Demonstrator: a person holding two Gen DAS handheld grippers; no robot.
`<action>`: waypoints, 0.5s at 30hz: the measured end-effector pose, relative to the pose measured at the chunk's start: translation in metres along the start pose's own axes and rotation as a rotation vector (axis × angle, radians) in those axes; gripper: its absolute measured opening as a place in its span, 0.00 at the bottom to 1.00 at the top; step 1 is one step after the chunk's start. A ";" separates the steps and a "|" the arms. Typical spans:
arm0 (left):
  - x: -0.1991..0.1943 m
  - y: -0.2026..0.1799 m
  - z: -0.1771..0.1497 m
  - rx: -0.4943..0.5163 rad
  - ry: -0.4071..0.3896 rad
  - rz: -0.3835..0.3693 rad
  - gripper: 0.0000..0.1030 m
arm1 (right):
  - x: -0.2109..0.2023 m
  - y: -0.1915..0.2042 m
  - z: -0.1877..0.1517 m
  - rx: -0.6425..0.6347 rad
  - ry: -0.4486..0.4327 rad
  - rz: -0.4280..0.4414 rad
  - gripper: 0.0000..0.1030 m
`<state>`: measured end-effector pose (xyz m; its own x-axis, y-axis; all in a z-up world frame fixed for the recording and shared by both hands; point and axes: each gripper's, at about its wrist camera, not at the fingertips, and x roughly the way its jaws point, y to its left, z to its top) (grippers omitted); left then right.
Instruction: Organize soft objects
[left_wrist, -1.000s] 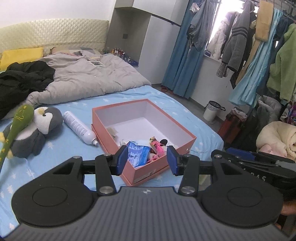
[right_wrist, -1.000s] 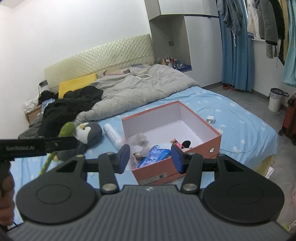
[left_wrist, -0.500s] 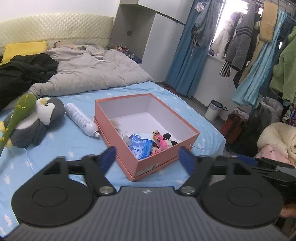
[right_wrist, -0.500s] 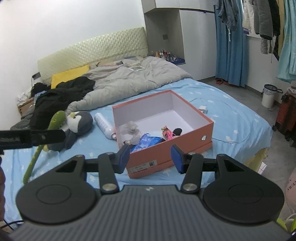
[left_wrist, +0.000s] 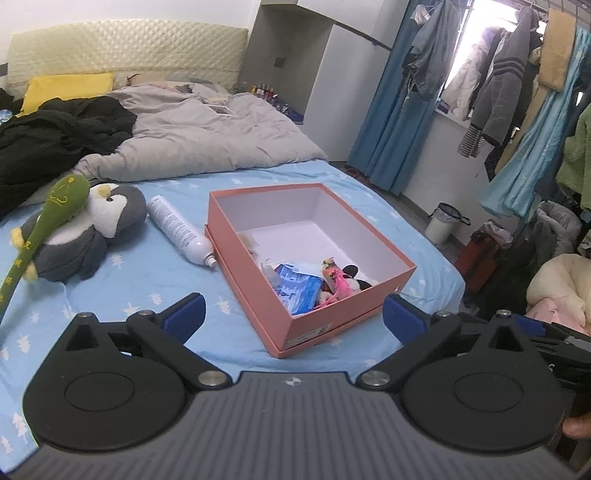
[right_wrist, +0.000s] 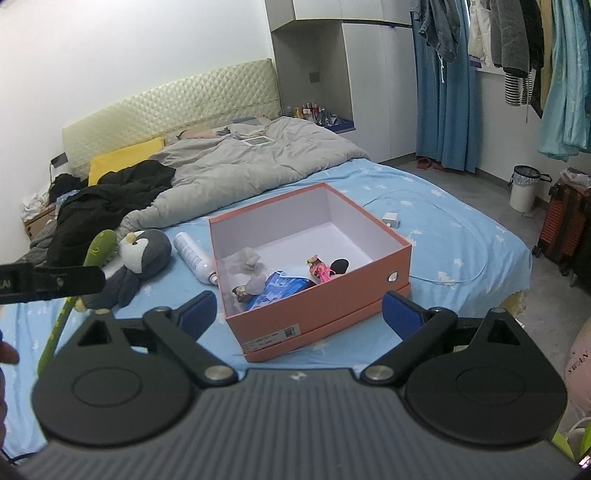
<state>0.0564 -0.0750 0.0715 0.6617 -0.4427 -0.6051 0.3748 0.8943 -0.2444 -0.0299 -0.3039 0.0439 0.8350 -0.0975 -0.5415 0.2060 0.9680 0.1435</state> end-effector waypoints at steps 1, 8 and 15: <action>0.000 0.000 0.000 0.004 -0.001 0.004 1.00 | 0.000 0.001 0.001 0.002 0.003 0.000 0.95; 0.001 -0.004 -0.001 0.034 -0.004 0.041 1.00 | 0.001 0.001 0.002 0.015 0.018 0.015 0.95; -0.002 -0.006 -0.002 0.038 -0.015 0.020 1.00 | 0.001 0.001 0.002 0.015 0.015 0.010 0.95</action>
<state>0.0515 -0.0799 0.0723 0.6787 -0.4258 -0.5984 0.3857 0.9000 -0.2031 -0.0274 -0.3033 0.0450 0.8294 -0.0839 -0.5523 0.2053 0.9653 0.1617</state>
